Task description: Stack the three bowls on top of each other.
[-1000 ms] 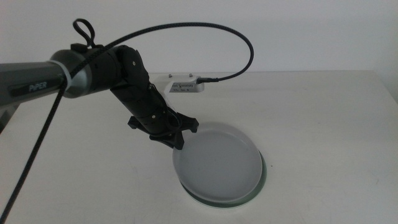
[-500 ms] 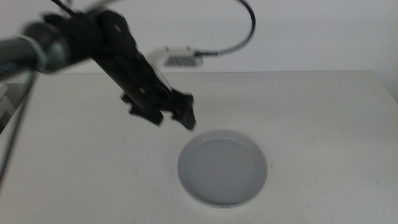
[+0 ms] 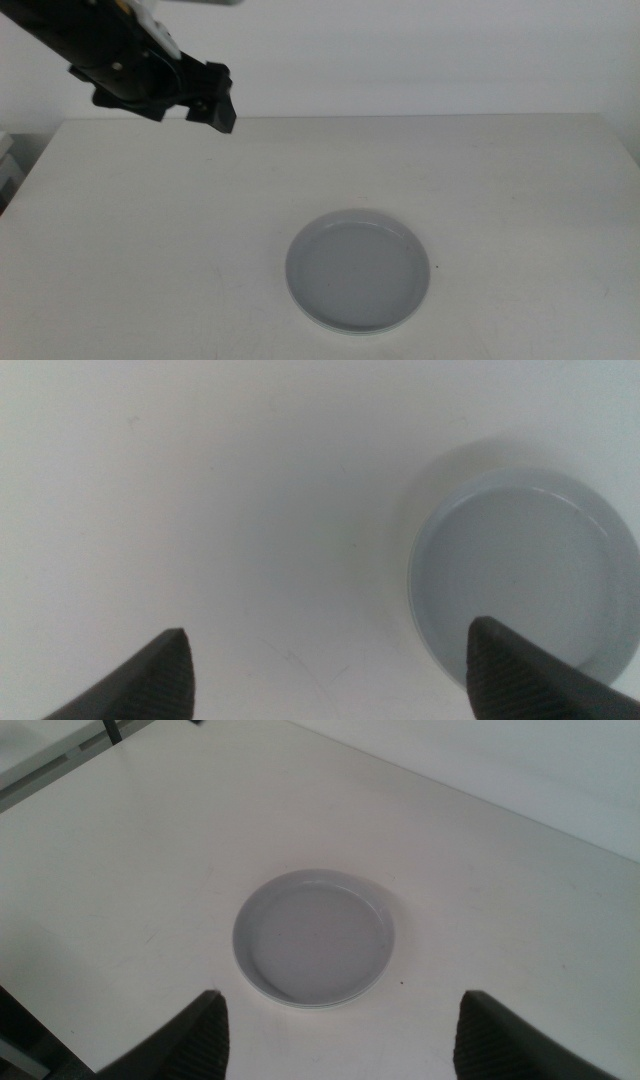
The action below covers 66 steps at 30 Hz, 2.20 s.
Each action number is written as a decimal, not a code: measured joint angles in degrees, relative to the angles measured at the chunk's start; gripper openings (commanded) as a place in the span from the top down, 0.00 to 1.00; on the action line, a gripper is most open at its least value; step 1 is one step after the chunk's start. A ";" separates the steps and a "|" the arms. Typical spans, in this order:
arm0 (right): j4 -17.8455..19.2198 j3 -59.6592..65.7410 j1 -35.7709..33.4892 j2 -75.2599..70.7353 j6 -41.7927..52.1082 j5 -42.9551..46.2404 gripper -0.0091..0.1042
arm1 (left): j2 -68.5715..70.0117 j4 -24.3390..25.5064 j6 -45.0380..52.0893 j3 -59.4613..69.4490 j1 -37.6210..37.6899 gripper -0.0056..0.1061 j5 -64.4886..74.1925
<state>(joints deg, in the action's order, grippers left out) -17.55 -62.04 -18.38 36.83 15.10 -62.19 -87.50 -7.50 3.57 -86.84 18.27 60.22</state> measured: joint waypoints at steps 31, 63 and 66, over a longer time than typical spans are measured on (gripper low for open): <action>4.94 -0.17 0.00 9.64 -17.22 9.32 0.41 | 11.33 8.08 -5.11 -0.45 0.00 0.06 6.27; -7.42 20.08 25.05 -2.68 8.93 28.96 0.41 | 47.06 1.41 0.22 50.65 -14.19 0.06 -41.13; -7.97 24.04 25.05 -7.48 10.33 29.98 0.41 | 50.61 1.36 0.28 56.46 -14.19 0.06 -46.20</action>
<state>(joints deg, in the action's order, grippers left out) -25.52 -38.00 6.67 29.35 25.44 -32.21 -36.89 -6.14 3.85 -30.38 4.08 14.02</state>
